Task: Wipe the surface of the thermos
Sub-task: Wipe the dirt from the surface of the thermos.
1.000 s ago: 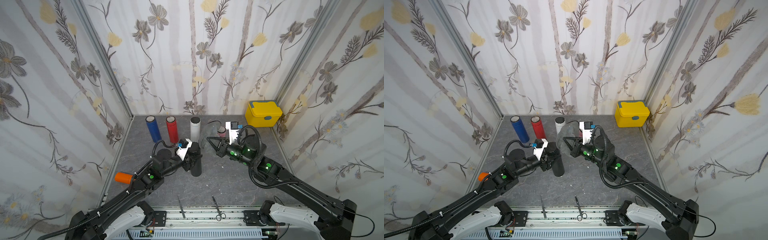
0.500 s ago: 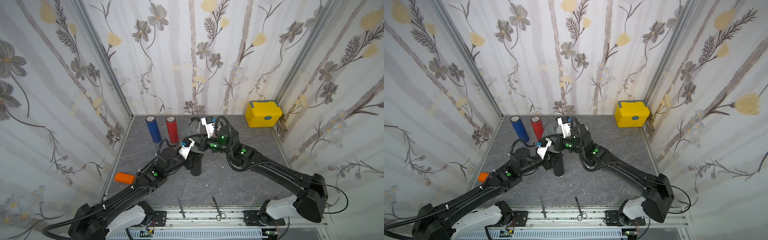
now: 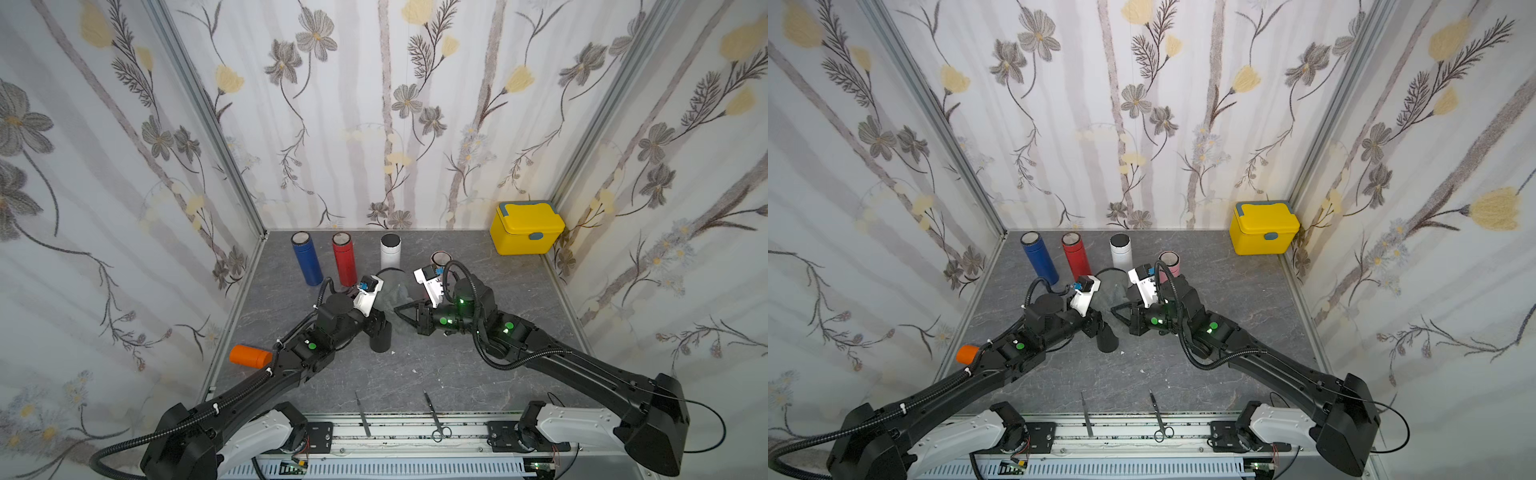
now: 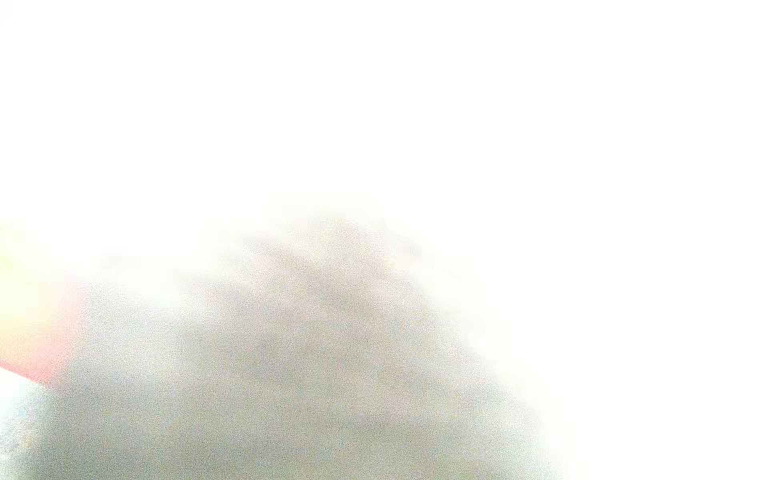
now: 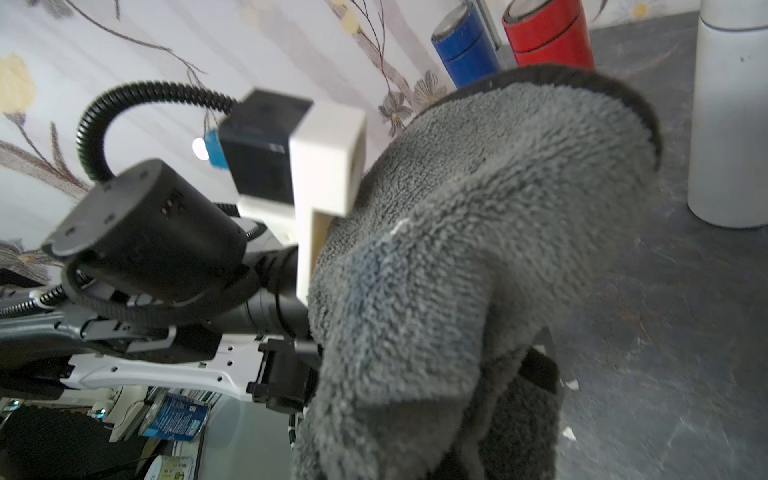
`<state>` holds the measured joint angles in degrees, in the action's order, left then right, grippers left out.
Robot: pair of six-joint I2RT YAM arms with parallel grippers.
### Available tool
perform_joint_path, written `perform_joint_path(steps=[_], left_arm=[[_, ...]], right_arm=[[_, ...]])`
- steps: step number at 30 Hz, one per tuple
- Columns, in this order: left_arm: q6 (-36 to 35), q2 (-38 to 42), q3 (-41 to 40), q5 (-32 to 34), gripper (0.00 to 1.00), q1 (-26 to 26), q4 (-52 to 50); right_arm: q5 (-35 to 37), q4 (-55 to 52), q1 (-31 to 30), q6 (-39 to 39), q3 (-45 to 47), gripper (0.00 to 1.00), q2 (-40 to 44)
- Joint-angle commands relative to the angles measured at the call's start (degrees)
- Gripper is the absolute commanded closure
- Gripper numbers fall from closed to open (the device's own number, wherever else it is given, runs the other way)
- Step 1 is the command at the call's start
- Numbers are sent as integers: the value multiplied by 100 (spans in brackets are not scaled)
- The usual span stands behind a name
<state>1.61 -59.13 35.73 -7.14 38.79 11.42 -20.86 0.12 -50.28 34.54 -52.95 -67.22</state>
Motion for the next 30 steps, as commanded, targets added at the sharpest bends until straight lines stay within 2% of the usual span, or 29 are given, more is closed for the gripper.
perform_joint_path(steps=[1,7,8,10,13,15,18,20,24,30], left_arm=[[356,92,60,475,100,-30,1057],[1484,486,460,944,100,-208,518],[1694,529,610,907,100,-226,315],[1676,574,798,365,100,-230,161],[1328,632,885,403,100,6,-31],[1124,661,860,587,100,75,-192],[967,665,779,581,100,107,-294],[912,638,711,441,100,127,-249],[744,506,637,214,100,290,-62],[585,220,594,525,100,474,143]], right_arm=[[-100,-451,-25,143,296,100,369],[299,528,-132,93,1433,100,1071],[407,641,-175,53,1568,100,1111],[689,820,-296,-71,1606,100,1207],[1831,682,-438,-317,1144,100,1537],[2933,402,-389,-344,595,100,1689],[3602,375,-349,-488,-37,100,1545],[3486,414,-272,-587,-477,100,1164],[2606,589,-38,-559,-1333,100,26],[1707,600,-25,-401,-2225,100,-1256]])
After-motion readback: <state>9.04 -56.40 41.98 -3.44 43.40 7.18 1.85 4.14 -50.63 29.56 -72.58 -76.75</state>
